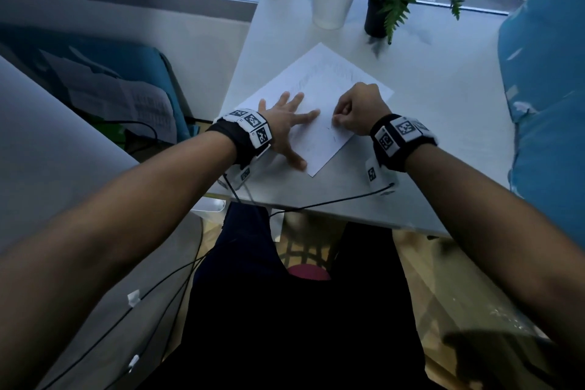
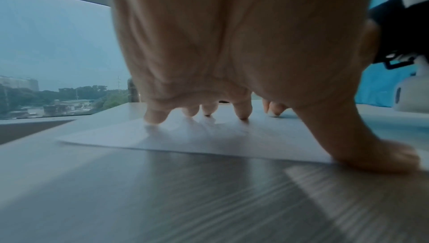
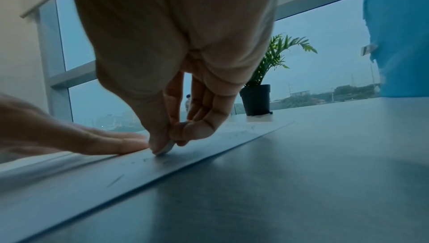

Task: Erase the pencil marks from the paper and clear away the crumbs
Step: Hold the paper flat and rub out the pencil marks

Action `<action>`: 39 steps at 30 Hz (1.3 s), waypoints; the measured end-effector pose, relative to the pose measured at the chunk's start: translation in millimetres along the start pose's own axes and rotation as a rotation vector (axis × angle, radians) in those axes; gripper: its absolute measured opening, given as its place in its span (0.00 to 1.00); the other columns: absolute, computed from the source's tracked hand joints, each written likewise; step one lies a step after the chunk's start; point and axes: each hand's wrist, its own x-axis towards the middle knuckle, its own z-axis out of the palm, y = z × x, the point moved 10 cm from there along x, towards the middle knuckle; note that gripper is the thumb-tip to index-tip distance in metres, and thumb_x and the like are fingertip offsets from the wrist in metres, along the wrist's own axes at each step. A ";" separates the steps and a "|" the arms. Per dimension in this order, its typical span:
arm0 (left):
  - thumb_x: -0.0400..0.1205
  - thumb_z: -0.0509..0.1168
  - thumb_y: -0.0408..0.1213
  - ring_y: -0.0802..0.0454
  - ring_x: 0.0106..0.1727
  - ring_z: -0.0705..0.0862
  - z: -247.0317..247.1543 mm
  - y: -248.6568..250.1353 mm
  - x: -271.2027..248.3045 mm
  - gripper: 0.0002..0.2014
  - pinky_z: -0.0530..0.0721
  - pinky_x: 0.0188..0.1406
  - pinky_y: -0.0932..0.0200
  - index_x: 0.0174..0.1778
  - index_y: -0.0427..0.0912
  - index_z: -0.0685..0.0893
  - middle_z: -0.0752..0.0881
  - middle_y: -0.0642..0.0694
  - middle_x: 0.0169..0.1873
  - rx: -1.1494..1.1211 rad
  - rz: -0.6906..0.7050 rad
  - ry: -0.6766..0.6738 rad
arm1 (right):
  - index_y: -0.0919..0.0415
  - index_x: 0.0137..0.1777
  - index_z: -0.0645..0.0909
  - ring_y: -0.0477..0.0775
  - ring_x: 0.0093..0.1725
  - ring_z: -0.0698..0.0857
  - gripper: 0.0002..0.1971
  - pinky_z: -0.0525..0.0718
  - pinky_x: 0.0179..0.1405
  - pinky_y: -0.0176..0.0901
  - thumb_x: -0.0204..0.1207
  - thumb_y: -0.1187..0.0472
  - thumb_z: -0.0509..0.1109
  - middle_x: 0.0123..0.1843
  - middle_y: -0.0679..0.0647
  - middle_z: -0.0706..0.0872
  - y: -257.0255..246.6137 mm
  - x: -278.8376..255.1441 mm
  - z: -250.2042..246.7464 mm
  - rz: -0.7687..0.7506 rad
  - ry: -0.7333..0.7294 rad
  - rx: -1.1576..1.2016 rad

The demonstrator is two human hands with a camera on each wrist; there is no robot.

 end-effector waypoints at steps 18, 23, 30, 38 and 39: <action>0.58 0.79 0.68 0.48 0.85 0.33 3.1 2.9 8.1 0.67 0.40 0.80 0.27 0.84 0.66 0.39 0.32 0.51 0.85 -0.050 -0.033 -0.071 | 0.61 0.42 0.92 0.45 0.35 0.85 0.06 0.82 0.43 0.29 0.68 0.60 0.77 0.35 0.51 0.90 -25.6 -21.8 19.8 -0.081 -0.040 0.102; 0.57 0.79 0.69 0.48 0.85 0.33 3.5 3.8 7.8 0.68 0.41 0.80 0.26 0.84 0.66 0.39 0.32 0.51 0.85 -0.052 -0.046 -0.072 | 0.61 0.43 0.92 0.45 0.35 0.87 0.06 0.88 0.43 0.35 0.68 0.60 0.78 0.38 0.53 0.91 -34.8 -32.2 31.7 -0.123 -0.079 0.107; 0.58 0.80 0.68 0.47 0.85 0.33 1.6 4.6 8.2 0.68 0.41 0.79 0.26 0.84 0.66 0.39 0.32 0.51 0.85 -0.042 -0.067 -0.075 | 0.61 0.42 0.92 0.42 0.32 0.83 0.07 0.82 0.42 0.24 0.68 0.58 0.78 0.36 0.52 0.91 -17.1 -26.0 22.8 -0.024 0.001 0.135; 0.58 0.78 0.69 0.47 0.86 0.33 2.6 4.3 10.4 0.68 0.43 0.78 0.25 0.84 0.66 0.37 0.32 0.52 0.85 -0.017 -0.090 -0.081 | 0.61 0.43 0.93 0.46 0.38 0.88 0.08 0.82 0.42 0.30 0.66 0.58 0.78 0.39 0.54 0.92 -4.1 -22.2 17.2 0.041 0.002 0.148; 0.58 0.78 0.70 0.47 0.86 0.33 2.7 3.3 10.3 0.68 0.43 0.78 0.25 0.83 0.66 0.36 0.31 0.52 0.85 -0.014 -0.092 -0.079 | 0.61 0.43 0.93 0.46 0.37 0.88 0.08 0.83 0.41 0.29 0.67 0.58 0.78 0.39 0.54 0.92 -15.3 -28.0 26.4 -0.012 -0.051 0.130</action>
